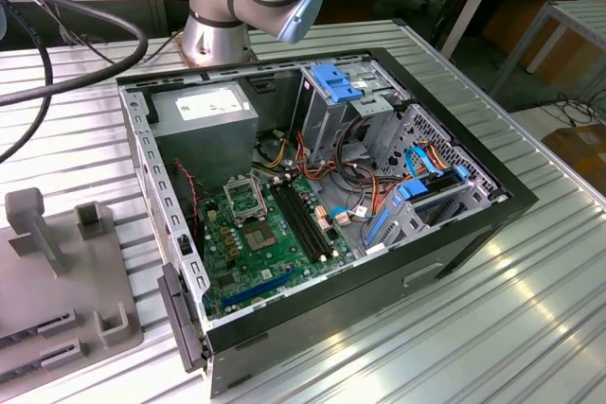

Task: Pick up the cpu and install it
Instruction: 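Reach for the cpu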

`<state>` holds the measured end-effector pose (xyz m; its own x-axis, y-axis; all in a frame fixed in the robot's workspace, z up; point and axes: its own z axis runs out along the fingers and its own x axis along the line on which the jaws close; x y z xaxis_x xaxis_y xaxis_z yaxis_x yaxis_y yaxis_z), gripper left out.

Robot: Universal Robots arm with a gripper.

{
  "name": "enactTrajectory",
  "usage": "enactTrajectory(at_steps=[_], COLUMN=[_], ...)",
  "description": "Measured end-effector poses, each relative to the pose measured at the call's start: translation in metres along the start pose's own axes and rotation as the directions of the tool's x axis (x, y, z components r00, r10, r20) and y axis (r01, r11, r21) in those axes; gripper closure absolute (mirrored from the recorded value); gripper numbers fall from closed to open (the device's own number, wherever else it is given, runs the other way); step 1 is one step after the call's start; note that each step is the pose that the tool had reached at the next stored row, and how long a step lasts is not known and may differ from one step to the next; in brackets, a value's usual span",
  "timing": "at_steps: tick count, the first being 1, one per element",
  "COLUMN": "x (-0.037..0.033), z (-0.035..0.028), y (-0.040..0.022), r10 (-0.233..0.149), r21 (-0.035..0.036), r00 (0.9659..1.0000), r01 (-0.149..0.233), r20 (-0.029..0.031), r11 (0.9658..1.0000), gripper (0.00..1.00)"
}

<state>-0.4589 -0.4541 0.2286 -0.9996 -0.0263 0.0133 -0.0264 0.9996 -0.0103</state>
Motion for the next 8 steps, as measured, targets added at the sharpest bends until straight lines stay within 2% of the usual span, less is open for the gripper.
enactTrajectory(at_steps=[8], x=[0.0002], z=[-0.0131], y=[-0.0001], r10=[0.000], r21=[0.0000], r00=[1.0000], r01=[0.000], r20=[-0.0001], r11=[1.0000], gripper=[0.53])
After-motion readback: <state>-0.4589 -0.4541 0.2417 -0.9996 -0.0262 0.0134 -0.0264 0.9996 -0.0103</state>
